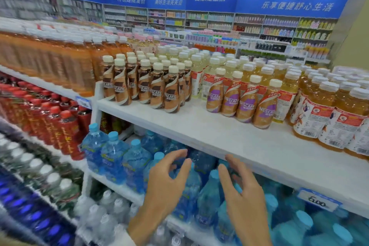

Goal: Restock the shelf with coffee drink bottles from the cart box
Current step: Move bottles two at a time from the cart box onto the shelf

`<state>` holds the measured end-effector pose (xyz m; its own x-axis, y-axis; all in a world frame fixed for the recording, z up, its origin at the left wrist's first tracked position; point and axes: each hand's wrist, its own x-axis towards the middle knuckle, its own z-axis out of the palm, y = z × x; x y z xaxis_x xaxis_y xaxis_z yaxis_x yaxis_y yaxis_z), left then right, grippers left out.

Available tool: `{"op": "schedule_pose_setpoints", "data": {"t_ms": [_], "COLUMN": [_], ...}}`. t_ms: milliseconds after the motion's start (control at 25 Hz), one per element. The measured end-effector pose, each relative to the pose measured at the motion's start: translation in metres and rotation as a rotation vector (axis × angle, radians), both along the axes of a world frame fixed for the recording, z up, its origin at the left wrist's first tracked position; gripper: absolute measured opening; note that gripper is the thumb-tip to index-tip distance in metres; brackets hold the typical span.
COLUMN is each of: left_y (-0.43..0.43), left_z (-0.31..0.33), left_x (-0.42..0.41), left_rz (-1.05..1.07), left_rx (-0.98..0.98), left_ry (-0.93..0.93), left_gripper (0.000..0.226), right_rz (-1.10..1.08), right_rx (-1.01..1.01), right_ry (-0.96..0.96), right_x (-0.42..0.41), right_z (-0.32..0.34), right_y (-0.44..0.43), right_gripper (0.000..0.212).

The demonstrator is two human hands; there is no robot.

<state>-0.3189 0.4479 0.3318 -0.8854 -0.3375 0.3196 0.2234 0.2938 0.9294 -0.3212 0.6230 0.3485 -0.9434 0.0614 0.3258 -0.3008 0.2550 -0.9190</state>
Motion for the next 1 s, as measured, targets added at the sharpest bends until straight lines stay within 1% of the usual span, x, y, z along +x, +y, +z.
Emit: {"op": "schedule_pose_setpoints", "data": {"t_ms": [80,160,200,360,440,520,600,800,920,1000], "left_y": [-0.030,-0.060,-0.077,-0.155,-0.197,-0.233,-0.265,-0.325,-0.347,-0.358], "left_z": [-0.023,-0.046,-0.058,-0.101,-0.124,-0.143,-0.160,-0.198,-0.211,-0.215], "left_x": [0.037,0.072,0.088,0.158,0.194,0.228,0.260,0.329,0.354,0.363], "left_rz": [0.051,0.113,0.158,0.339,0.437,0.525,0.614,0.826,0.941,0.988], "left_rx": [0.028,0.078,0.097,0.175,0.200,0.229,0.265,0.426,0.481,0.506], "left_ry": [-0.049,-0.097,-0.116,-0.229,-0.289,-0.330,-0.370,-0.413,-0.446,-0.458], "left_gripper": [0.020,0.021,0.022,0.022,0.020,0.018,0.019,0.013,0.014,0.015], "right_rz": [0.090,0.185,0.239,0.513,0.616,0.648,0.685,0.816,0.894,0.950], "right_rx": [-0.024,-0.027,-0.002,0.172,0.187,0.208,0.251,0.351,0.450,0.543], "right_ry": [-0.017,-0.091,-0.132,-0.287,-0.395,-0.497,-0.553,-0.734,-0.725,-0.705], "right_x": [0.018,0.033,0.040,0.076,0.094,0.113,0.130,0.163,0.171,0.172], "right_z": [-0.021,-0.047,-0.060,-0.111,-0.134,-0.155,-0.176,-0.214,-0.222,-0.223], "right_y": [-0.038,-0.079,-0.101,-0.199,-0.248,-0.289,-0.327,-0.409,-0.446,-0.468], "right_gripper": [0.037,0.025,0.022,0.023,0.022,0.020,0.018,0.014,0.012,0.015]}}
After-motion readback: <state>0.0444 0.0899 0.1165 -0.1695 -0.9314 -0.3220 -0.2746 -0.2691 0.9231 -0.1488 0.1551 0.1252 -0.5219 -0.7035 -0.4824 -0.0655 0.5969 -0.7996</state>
